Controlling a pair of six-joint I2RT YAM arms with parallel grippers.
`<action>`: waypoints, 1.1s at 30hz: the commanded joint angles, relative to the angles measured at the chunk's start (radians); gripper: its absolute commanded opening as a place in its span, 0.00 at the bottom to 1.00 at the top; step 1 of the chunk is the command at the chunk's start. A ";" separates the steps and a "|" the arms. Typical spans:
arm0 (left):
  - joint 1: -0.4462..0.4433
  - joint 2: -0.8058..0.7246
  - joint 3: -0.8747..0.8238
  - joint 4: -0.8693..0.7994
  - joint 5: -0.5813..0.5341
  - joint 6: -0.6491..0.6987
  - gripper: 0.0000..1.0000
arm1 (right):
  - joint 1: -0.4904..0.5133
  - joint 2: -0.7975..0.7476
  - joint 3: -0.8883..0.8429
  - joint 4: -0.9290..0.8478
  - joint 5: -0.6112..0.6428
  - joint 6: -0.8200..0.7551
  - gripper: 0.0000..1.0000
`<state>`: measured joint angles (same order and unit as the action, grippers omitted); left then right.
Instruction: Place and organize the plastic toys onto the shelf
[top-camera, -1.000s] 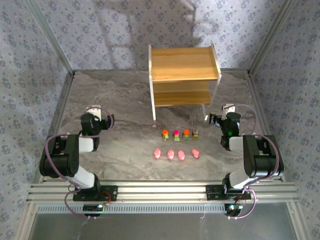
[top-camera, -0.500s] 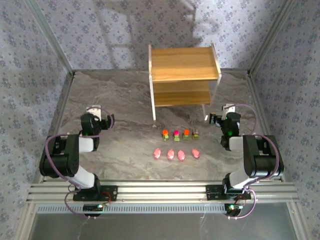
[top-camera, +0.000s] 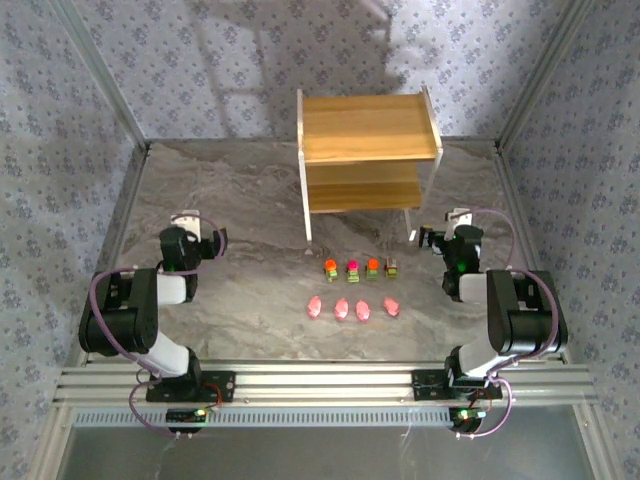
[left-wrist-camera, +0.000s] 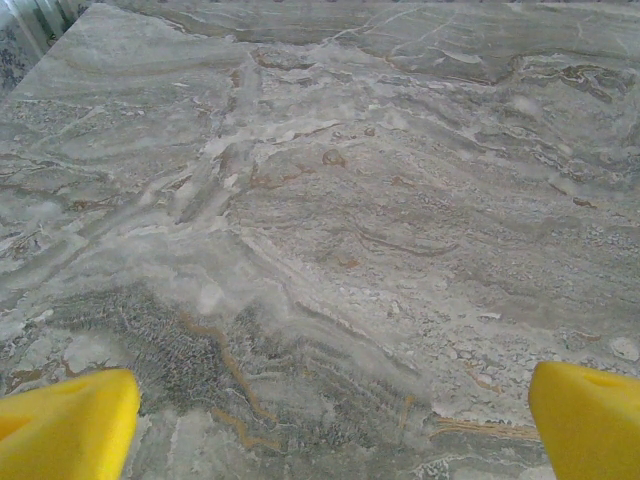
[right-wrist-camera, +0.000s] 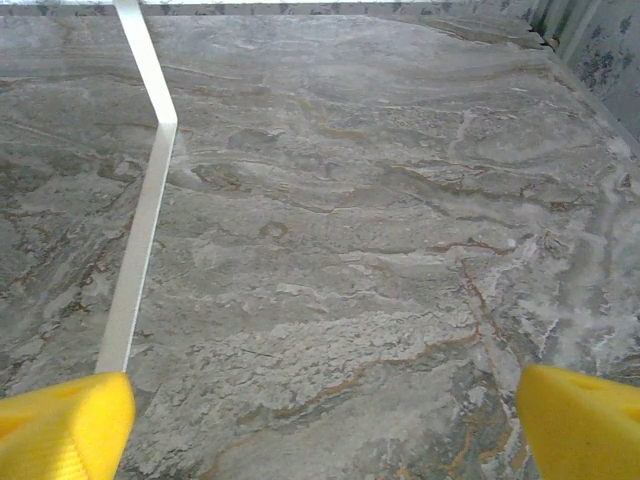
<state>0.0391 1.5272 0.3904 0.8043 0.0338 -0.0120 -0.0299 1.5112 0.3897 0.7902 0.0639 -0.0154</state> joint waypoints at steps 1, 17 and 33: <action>-0.003 0.002 0.024 0.004 -0.035 -0.020 0.99 | 0.003 0.009 0.002 0.013 0.015 0.000 1.00; -0.286 -0.438 -0.154 -0.041 -0.404 0.110 1.00 | 0.024 -0.155 -0.086 0.027 0.186 0.043 1.00; -0.573 -0.721 -0.022 -0.498 -0.516 -0.147 1.00 | 0.127 -0.675 0.144 -0.998 0.646 0.557 1.00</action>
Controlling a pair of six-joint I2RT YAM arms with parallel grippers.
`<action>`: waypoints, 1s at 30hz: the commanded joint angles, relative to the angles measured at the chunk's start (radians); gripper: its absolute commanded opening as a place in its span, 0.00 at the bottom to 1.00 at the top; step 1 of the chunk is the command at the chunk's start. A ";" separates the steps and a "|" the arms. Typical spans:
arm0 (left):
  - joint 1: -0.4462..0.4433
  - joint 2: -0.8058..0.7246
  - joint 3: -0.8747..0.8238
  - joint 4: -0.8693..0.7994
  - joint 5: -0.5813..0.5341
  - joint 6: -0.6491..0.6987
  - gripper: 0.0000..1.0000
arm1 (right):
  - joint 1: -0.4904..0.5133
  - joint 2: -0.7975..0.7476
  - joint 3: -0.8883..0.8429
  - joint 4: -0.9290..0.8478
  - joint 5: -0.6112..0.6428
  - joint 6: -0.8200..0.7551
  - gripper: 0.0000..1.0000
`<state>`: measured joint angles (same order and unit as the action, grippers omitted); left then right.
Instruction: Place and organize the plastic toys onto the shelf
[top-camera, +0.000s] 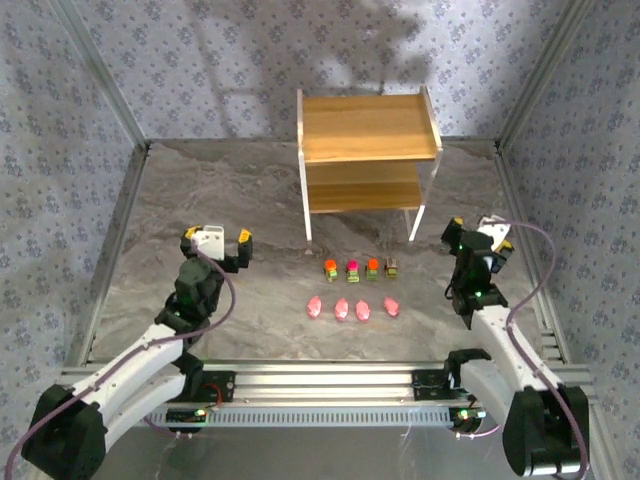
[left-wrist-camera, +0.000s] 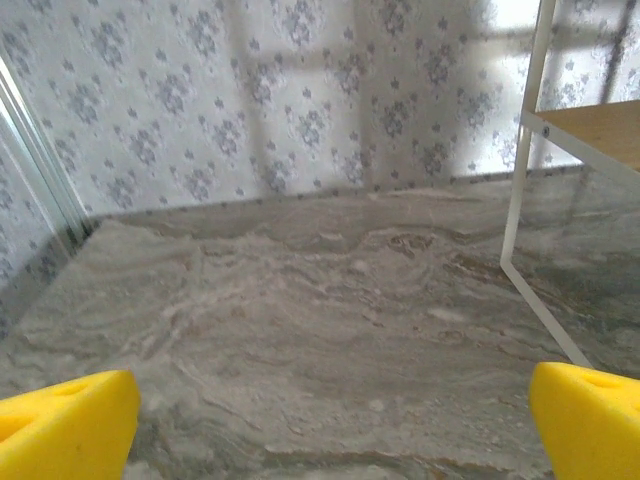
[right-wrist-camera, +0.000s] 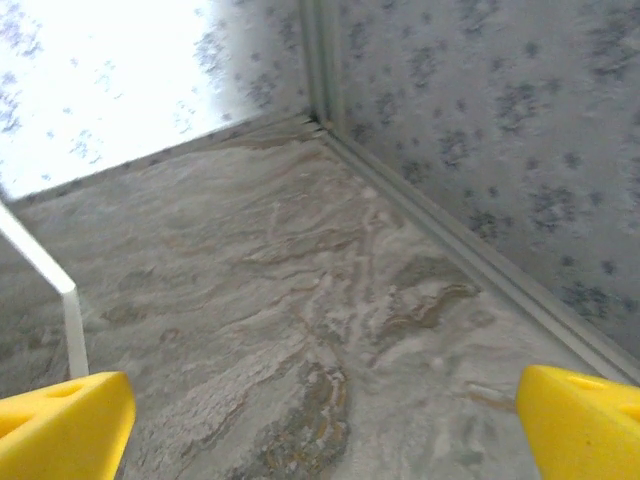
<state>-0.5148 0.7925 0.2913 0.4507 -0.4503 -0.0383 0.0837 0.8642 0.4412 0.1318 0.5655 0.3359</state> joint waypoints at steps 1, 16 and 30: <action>-0.030 0.027 0.099 -0.169 -0.008 -0.141 1.00 | 0.025 -0.034 0.135 -0.435 0.151 0.237 1.00; -0.292 0.175 0.196 -0.310 -0.104 -0.285 0.99 | 0.555 -0.155 0.216 -0.782 0.320 0.280 1.00; -0.356 0.271 0.212 -0.288 -0.080 -0.304 0.96 | 1.041 -0.042 0.199 -0.884 0.478 0.466 1.00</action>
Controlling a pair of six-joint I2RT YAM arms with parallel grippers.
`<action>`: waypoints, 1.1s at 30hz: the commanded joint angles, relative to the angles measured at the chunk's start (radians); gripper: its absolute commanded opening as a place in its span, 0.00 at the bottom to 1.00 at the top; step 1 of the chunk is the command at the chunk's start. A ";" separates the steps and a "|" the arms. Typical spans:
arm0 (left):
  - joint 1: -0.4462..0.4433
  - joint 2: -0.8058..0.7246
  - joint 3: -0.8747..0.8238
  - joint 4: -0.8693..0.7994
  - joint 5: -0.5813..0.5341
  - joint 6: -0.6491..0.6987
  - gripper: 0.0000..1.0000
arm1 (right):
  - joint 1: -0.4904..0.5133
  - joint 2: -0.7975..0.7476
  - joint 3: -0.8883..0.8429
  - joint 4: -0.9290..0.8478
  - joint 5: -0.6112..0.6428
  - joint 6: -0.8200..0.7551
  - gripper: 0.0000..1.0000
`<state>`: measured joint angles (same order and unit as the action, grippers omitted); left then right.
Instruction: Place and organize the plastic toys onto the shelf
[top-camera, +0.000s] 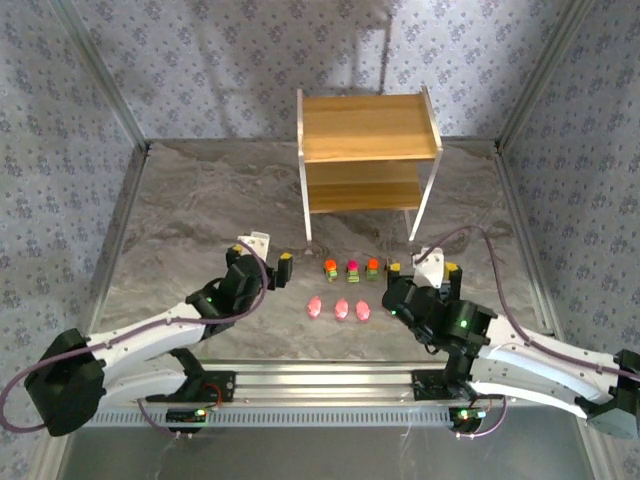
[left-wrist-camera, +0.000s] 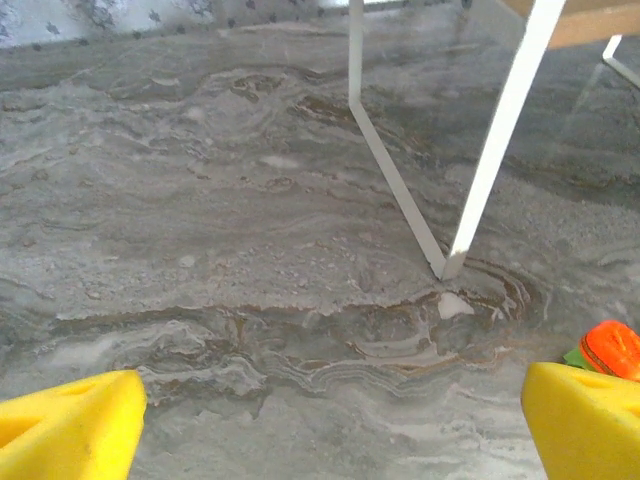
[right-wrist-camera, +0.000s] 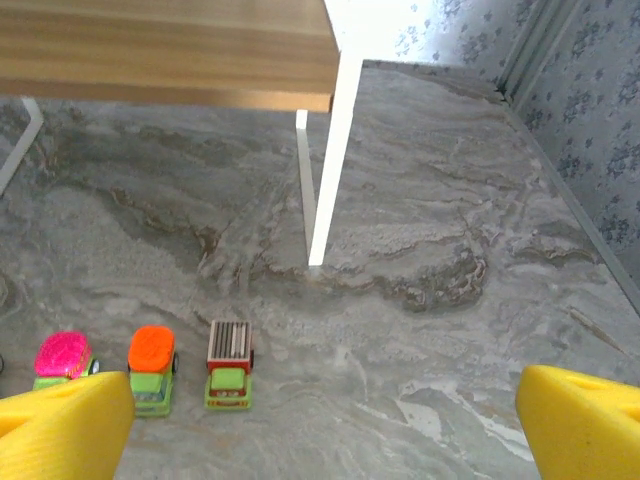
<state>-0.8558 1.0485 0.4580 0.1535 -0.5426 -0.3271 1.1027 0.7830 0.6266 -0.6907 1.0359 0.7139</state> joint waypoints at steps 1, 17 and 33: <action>-0.016 0.027 0.051 0.006 0.018 -0.016 0.96 | 0.037 0.058 0.010 -0.052 -0.010 0.095 1.00; -0.016 0.081 0.086 -0.005 0.048 -0.017 0.95 | 0.063 -0.009 -0.219 0.101 -0.352 0.169 0.82; -0.017 0.135 0.124 -0.034 0.067 -0.020 0.95 | -0.082 0.108 -0.237 0.158 -0.548 0.136 0.72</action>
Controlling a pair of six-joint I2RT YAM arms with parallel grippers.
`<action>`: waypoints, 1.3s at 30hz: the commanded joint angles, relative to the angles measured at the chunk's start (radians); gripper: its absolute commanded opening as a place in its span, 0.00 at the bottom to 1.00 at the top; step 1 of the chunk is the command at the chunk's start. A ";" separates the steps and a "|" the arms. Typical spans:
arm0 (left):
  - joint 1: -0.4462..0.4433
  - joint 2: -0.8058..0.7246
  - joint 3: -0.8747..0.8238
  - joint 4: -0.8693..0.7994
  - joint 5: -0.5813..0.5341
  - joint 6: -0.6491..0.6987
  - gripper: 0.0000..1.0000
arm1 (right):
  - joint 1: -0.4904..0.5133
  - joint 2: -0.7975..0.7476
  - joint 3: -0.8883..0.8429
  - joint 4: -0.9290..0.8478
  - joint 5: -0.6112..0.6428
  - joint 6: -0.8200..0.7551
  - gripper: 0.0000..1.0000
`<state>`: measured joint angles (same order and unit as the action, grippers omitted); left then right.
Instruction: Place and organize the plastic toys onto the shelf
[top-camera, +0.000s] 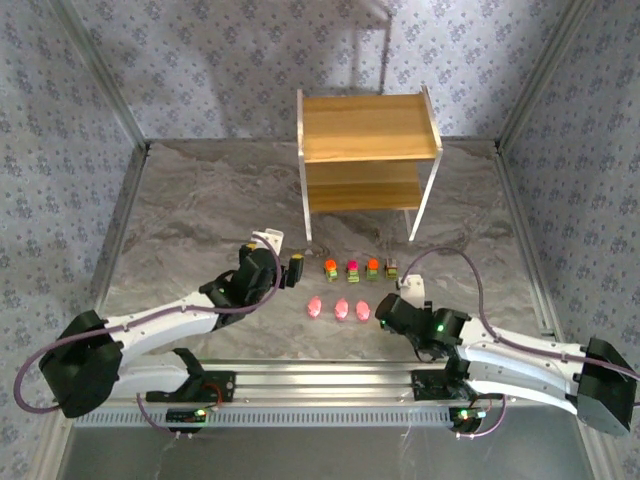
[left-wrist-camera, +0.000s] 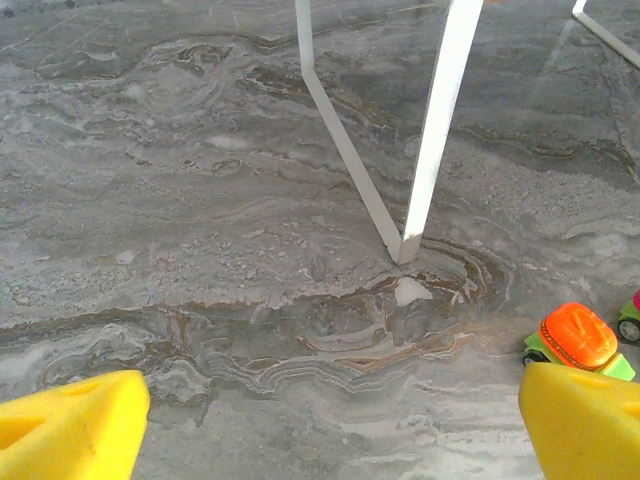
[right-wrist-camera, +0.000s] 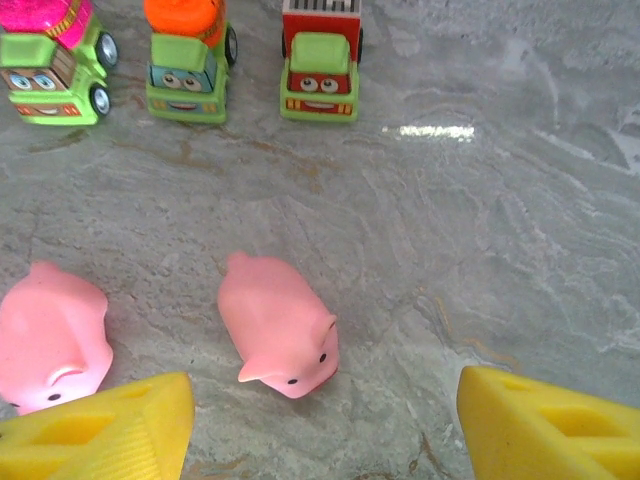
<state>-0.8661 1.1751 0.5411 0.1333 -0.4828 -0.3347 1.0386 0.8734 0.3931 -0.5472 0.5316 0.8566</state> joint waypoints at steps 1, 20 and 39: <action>-0.006 0.010 0.042 -0.015 0.007 -0.011 0.95 | -0.026 0.023 -0.003 0.019 -0.053 -0.011 0.72; -0.006 0.028 0.053 -0.026 0.000 -0.012 0.95 | -0.076 0.140 0.027 0.094 -0.118 -0.097 0.60; 0.000 0.028 0.054 -0.035 -0.005 -0.013 0.95 | -0.096 0.223 0.075 0.115 -0.134 -0.159 0.52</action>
<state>-0.8661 1.2007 0.5644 0.1093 -0.4831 -0.3351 0.9466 1.0904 0.4442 -0.4282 0.4023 0.7132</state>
